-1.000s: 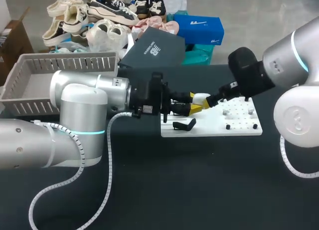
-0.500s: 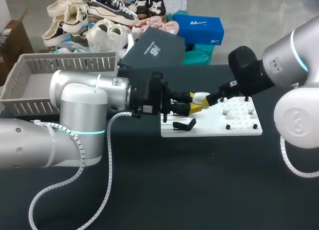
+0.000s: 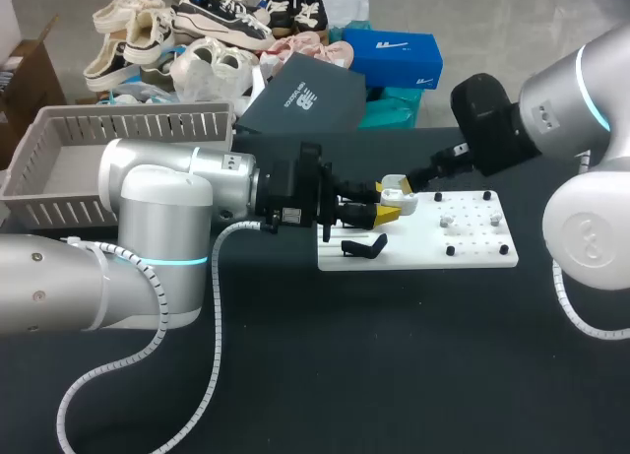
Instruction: Pick up each earbud case from the left stands, insert the matching earbuds, close the lid, and place the case in the box.
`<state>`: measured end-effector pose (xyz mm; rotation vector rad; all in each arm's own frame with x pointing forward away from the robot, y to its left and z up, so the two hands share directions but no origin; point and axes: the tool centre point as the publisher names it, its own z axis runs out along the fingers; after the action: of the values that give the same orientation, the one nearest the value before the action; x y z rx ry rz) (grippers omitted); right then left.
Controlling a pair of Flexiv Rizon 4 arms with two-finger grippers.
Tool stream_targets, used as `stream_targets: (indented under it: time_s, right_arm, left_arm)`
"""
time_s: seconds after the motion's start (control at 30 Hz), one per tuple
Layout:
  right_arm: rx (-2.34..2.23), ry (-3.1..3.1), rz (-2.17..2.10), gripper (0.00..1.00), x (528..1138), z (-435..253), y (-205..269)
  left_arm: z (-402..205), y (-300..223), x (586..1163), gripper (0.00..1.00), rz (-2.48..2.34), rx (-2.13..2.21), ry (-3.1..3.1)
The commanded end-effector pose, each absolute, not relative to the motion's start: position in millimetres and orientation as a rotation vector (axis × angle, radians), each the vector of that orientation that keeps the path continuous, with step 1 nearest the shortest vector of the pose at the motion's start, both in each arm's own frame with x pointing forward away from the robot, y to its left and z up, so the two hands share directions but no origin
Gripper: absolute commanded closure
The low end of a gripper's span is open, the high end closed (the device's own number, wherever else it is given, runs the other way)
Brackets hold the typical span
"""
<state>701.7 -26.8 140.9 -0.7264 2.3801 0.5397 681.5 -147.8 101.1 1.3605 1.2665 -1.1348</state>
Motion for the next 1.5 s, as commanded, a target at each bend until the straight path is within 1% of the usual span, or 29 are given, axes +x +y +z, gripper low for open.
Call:
stream_targets:
  time_s: [0.03,0.23,0.43,0.8,0.83,0.87,0.93,1.03,1.07,1.27,1.3,1.37,1.4,1.5]
  right_arm:
    - [-0.686,2.375,0.436,0.0,698.3,150.8,-38.8]
    - [-0.608,2.388,0.179,0.0,707.7,152.4,-77.5]
    - [-0.567,2.426,-0.098,0.0,714.7,131.8,-109.9]
    - [-0.585,2.569,-0.332,0.0,721.8,88.2,-134.3]
    - [-0.583,2.577,-0.342,0.02,721.7,86.7,-134.6]
    - [-0.578,2.587,-0.351,0.07,722.3,84.7,-135.3]
    - [-0.574,2.603,-0.359,0.1,723.2,81.1,-136.5]
    - [-0.566,2.624,-0.364,0.27,724.9,75.0,-138.4]
    - [-0.568,2.634,-0.37,0.3,725.3,72.0,-138.8]
    - [-0.553,2.683,-0.367,0.33,724.7,59.0,-142.6]
    - [-0.551,2.692,-0.367,0.36,723.7,56.2,-143.1]
    - [-0.552,2.703,-0.367,0.36,723.3,51.9,-144.3]
    - [-0.551,2.71,-0.368,0.34,723.3,49.1,-145.4]
    - [-0.545,2.724,-0.369,0.36,723.9,45.0,-147.8]
  left_arm:
    - [100.3,-148.2,683.9,1.0,-1.14,1.365,1.264]
    - [100.3,-148.2,683.9,1.0,-1.14,1.365,1.264]
    - [100.3,-148.2,683.9,1.0,-1.14,1.365,1.264]
    - [100.3,-148.2,683.9,1.0,-1.14,1.365,1.264]
    - [100.3,-148.2,683.9,1.0,-1.14,1.365,1.264]
    - [100.3,-148.2,683.9,1.0,-1.14,1.365,1.264]
    - [100.3,-148.2,683.9,1.0,-1.14,1.365,1.264]
    - [100.3,-148.2,683.9,1.0,-1.14,1.365,1.264]
    - [100.3,-148.2,683.9,1.0,-1.14,1.365,1.264]
    - [100.3,-148.2,683.9,1.0,-1.14,1.365,1.264]
    - [100.3,-148.2,683.9,1.0,-1.14,1.365,1.264]
    - [100.3,-148.2,683.9,1.0,-1.14,1.365,1.264]
    - [100.3,-148.2,683.9,1.0,-1.14,1.365,1.264]
    - [100.3,-148.2,683.9,1.0,-1.14,1.365,1.264]
